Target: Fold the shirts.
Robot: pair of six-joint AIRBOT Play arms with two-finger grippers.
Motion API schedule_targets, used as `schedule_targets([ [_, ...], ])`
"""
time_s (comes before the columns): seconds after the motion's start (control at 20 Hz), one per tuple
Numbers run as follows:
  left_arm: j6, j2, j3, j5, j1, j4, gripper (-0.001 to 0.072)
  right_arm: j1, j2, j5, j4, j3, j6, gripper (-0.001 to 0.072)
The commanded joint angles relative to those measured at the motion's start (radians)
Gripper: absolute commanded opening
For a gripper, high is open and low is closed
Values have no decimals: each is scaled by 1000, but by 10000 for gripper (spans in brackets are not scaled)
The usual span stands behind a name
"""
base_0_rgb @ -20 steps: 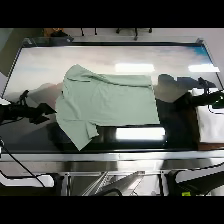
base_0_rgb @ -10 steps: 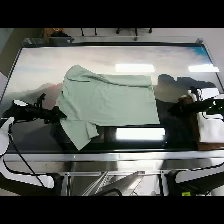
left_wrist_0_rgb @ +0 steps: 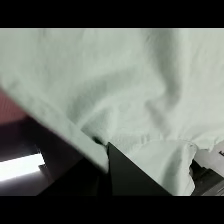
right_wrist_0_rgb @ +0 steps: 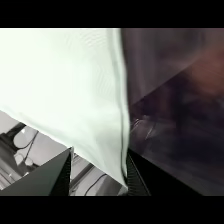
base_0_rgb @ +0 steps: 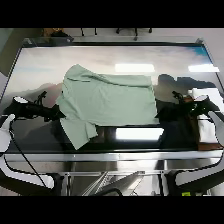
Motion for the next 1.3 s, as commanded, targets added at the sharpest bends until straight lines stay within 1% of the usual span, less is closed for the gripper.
schedule_targets([
  [0.0,0,0,3,-22,0,-2,13,82,-30,-47,15,-9,-18,394],
  [0.1,1,1,3,-37,0,-7,13,111,-30,-62,47,-2,-30,252],
  [0.15,2,9,3,-40,0,-12,13,114,-28,-63,76,5,-31,118],
  [0.2,2,28,3,-41,-2,-12,13,114,-17,-62,106,17,-34,22],
  [0.35,2,174,25,-66,-2,-35,12,113,84,-42,183,97,-45,20],
  [0.5,14,397,170,-183,0,-170,12,112,265,-31,272,280,-51,20],
  [0.55,13,487,247,-204,0,-222,12,112,334,-33,303,357,-72,21],
  [0.65,13,659,410,-178,0,-255,12,112,465,-87,332,493,-83,21],
  [0.7,13,739,486,-136,0,-253,12,112,529,-138,330,546,-83,21],
  [0.75,13,816,565,-81,0,-232,12,112,596,-205,324,591,-83,21],
  [0.85,7,945,698,33,0,-123,12,112,710,-335,269,640,-83,21],
  [0.9,-11,993,741,85,0,-49,12,112,765,-404,228,648,-83,21],
  [1.0,-81,1075,795,160,0,123,12,112,840,-504,164,648,-83,20],
  [1.1,-97,1109,811,142,-1,232,12,113,861,-513,135,647,-82,21],
  [1.25,-90,1100,705,93,-2,241,12,113,805,-411,139,645,-71,20],
])
